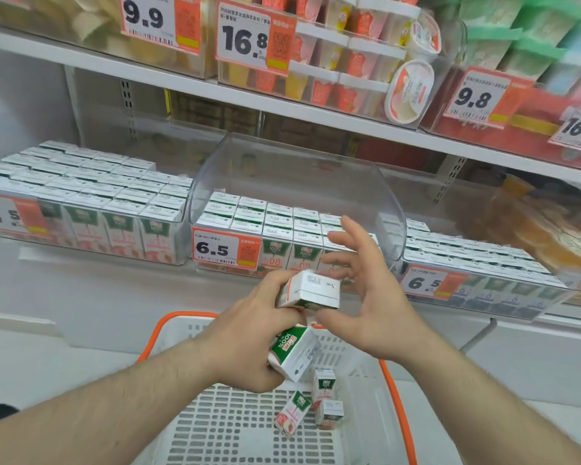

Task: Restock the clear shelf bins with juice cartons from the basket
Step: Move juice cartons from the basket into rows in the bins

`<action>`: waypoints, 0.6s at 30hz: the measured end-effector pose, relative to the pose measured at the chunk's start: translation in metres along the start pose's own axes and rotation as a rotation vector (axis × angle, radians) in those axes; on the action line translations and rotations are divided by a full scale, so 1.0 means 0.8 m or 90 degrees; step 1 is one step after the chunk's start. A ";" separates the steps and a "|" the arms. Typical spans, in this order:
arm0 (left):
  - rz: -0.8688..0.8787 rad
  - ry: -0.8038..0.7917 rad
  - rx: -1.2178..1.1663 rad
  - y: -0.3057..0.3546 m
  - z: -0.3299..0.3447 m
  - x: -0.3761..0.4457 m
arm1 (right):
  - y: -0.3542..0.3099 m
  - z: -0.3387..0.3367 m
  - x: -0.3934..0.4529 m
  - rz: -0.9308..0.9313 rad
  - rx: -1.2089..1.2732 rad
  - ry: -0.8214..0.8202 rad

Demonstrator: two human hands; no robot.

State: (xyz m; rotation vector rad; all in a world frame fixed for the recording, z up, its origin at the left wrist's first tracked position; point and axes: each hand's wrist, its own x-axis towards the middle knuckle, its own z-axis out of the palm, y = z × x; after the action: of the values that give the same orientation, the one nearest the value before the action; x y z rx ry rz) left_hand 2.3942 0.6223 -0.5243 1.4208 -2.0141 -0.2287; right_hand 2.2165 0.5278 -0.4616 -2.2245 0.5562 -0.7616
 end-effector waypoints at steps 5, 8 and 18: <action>0.013 0.060 0.041 -0.010 -0.001 0.006 | 0.002 -0.004 -0.001 0.033 -0.006 0.054; 0.021 0.084 0.091 -0.012 0.000 0.013 | -0.003 0.006 0.003 0.058 -0.032 0.103; -0.007 0.152 0.218 -0.016 0.003 0.040 | -0.018 0.020 0.048 -0.019 -0.303 0.251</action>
State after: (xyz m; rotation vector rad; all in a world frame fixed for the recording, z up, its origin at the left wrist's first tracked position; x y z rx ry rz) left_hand 2.3964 0.5880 -0.5188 1.5804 -1.9069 0.2831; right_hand 2.2577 0.5226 -0.4464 -2.5250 0.9817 -1.1958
